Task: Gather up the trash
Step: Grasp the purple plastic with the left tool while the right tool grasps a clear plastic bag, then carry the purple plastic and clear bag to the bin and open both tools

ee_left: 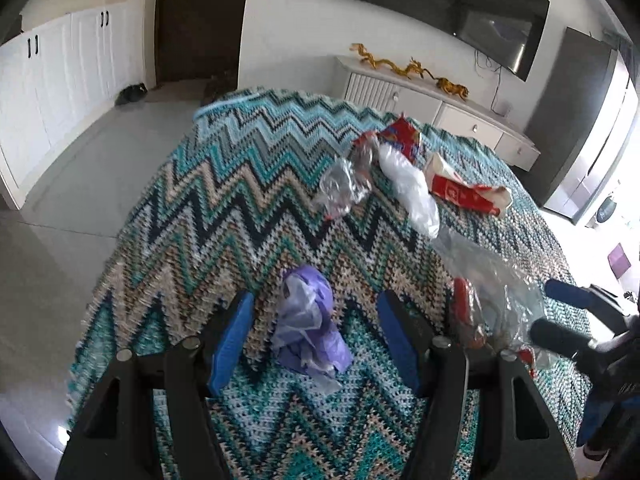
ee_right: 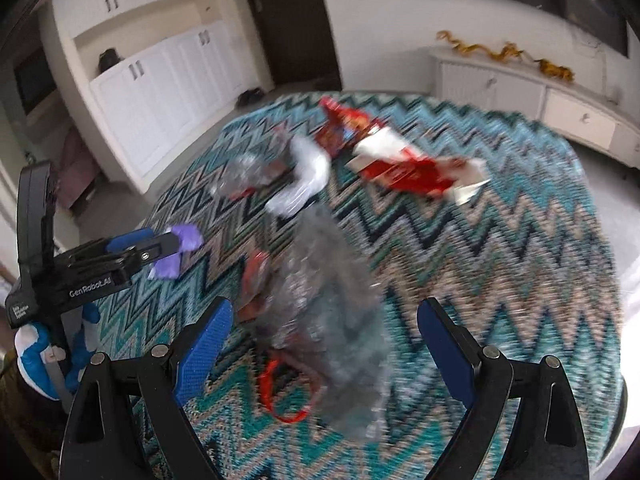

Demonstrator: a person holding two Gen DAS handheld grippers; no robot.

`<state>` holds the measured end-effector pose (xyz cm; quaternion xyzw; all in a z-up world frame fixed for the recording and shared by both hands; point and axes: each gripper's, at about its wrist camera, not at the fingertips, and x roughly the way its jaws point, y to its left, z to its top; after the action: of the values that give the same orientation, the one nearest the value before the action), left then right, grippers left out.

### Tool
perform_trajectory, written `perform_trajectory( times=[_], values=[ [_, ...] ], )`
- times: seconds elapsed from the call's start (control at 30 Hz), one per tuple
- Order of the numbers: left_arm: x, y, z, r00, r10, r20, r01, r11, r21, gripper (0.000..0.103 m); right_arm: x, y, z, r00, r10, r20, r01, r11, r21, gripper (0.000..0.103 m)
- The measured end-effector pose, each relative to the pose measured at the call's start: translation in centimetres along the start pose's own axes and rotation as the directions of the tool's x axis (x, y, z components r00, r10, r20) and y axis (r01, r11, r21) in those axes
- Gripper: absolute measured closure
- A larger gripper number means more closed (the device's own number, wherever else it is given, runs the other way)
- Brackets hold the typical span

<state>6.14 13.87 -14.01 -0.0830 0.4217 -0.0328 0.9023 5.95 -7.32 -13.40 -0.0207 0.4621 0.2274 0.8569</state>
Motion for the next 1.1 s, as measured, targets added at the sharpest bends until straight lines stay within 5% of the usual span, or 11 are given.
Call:
perform_trajectory(
  times=[0.27, 0.47, 0.53, 1.1],
  values=[
    [1.4, 0.2, -0.6, 0.999, -0.008, -0.046, 0.007, 1.000, -0.011, 0.068, 3.5, 2.0, -0.4, 0.994, 0.073, -0.084, -0.078, 0.995, -0.055, 0.016],
    [1.1, -0.1, -0.7, 1.000, -0.010, -0.030, 0.009, 1.000, -0.002, 0.072, 3.9, 2.4, -1.0, 0.994, 0.062, -0.089, -0.069, 0.994, -0.080, 0.060],
    [0.9, -0.3, -0.7, 1.000, -0.011, -0.022, 0.011, 1.000, 0.002, 0.072, 3.6, 1.8, -1.1, 0.994, 0.072, -0.083, -0.077, 0.995, -0.066, 0.083],
    [-4.0, -4.5, 0.1, 0.997, -0.013, 0.071, 0.005, 0.995, 0.100, 0.073, -5.1, -1.9, -1.9, 0.991, 0.065, 0.118, -0.066, 0.998, 0.008, 0.087]
  ],
)
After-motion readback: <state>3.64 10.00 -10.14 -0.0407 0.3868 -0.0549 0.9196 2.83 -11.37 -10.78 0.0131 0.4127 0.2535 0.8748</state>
